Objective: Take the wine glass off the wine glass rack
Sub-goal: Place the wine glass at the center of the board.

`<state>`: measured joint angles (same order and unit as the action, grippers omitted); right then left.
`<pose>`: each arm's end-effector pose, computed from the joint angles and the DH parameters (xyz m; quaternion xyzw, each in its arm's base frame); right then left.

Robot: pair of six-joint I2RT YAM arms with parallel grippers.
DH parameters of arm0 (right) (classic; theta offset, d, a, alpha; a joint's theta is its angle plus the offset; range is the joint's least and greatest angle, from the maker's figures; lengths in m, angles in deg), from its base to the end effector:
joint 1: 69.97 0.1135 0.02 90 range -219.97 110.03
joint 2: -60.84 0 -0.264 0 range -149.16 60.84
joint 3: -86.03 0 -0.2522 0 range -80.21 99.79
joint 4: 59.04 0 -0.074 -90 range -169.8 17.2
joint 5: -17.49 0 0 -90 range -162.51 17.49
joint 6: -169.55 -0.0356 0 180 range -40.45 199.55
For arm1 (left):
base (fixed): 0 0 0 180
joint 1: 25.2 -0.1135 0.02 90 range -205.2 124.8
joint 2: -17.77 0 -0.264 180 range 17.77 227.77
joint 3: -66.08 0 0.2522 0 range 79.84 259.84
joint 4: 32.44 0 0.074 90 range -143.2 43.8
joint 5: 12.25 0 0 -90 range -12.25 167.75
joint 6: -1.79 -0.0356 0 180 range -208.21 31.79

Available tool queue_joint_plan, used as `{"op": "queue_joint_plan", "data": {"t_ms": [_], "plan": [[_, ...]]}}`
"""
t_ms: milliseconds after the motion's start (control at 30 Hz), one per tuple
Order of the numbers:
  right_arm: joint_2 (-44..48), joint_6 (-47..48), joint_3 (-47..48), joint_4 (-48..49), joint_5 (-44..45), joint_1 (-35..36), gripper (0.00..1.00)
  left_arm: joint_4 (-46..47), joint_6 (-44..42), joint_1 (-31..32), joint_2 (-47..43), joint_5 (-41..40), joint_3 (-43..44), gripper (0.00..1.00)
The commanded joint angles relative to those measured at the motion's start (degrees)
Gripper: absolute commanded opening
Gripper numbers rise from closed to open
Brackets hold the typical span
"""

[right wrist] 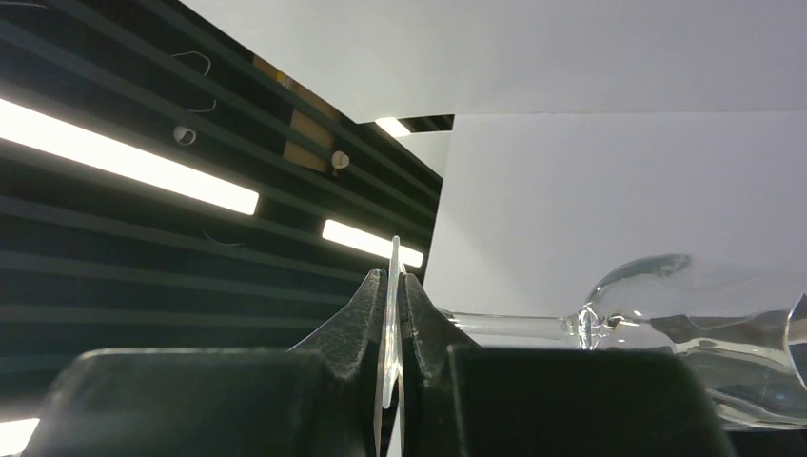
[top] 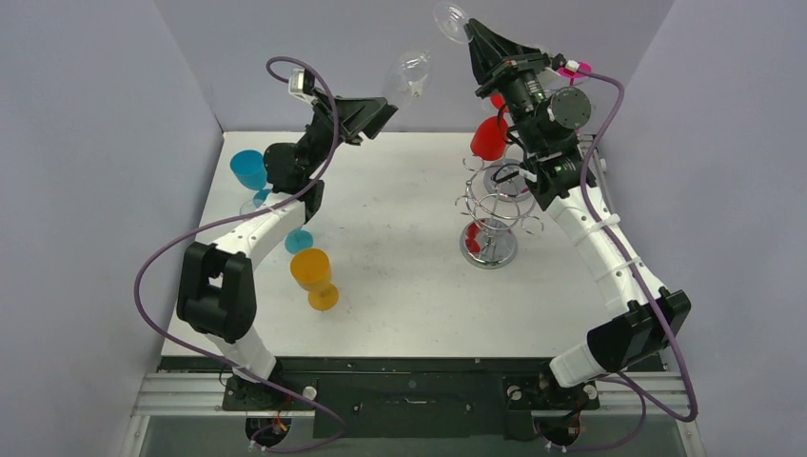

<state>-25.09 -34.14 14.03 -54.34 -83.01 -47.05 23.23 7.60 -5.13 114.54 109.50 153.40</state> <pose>0.3035 0.1354 0.5207 0.3169 0.4221 0.8057 0.2689 0.3430 -0.1453 0.4095 -0.0198 0.4389 -0.8105 0.3873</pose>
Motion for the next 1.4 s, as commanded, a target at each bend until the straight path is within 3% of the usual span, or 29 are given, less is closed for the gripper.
{"op": "queue_joint_plan", "data": {"t_ms": [0, 400, 867, 933, 1133, 1333, 1367], "plan": [[0.6, -2.5, -2.0, 4.4, -2.3, 0.5, 0.00, 7.4, 0.5, 0.5, -2.1, -0.7, 5.7, 0.57], [1.8, -6.1, -5.5, 8.3, -3.8, 0.5, 0.00, -2.8, -14.5, 0.3, -4.5, 1.0, 7.1, 0.54], [2.8, -8.2, -6.7, 10.0, -4.9, 0.1, 0.00, 0.5, -15.4, -1.6, -3.8, 1.4, 7.1, 0.53], [2.4, -8.4, -7.1, 10.5, -4.9, -0.1, 0.00, 3.2, -13.0, -1.7, -3.6, 0.8, 6.6, 0.49], [2.2, -7.5, -9.4, 11.5, -5.4, -0.6, 0.00, 11.2, -2.6, -1.7, -3.1, -1.0, 5.9, 0.25], [5.7, 1.4, -12.5, 5.9, -5.4, -2.0, 0.00, -1.3, -4.8, -1.9, -8.2, 1.0, 4.4, 0.00], [6.1, 2.7, -12.7, 3.9, -5.4, -2.2, 0.00, -3.5, -6.9, -2.0, -9.0, 1.4, 4.3, 0.00]]}}
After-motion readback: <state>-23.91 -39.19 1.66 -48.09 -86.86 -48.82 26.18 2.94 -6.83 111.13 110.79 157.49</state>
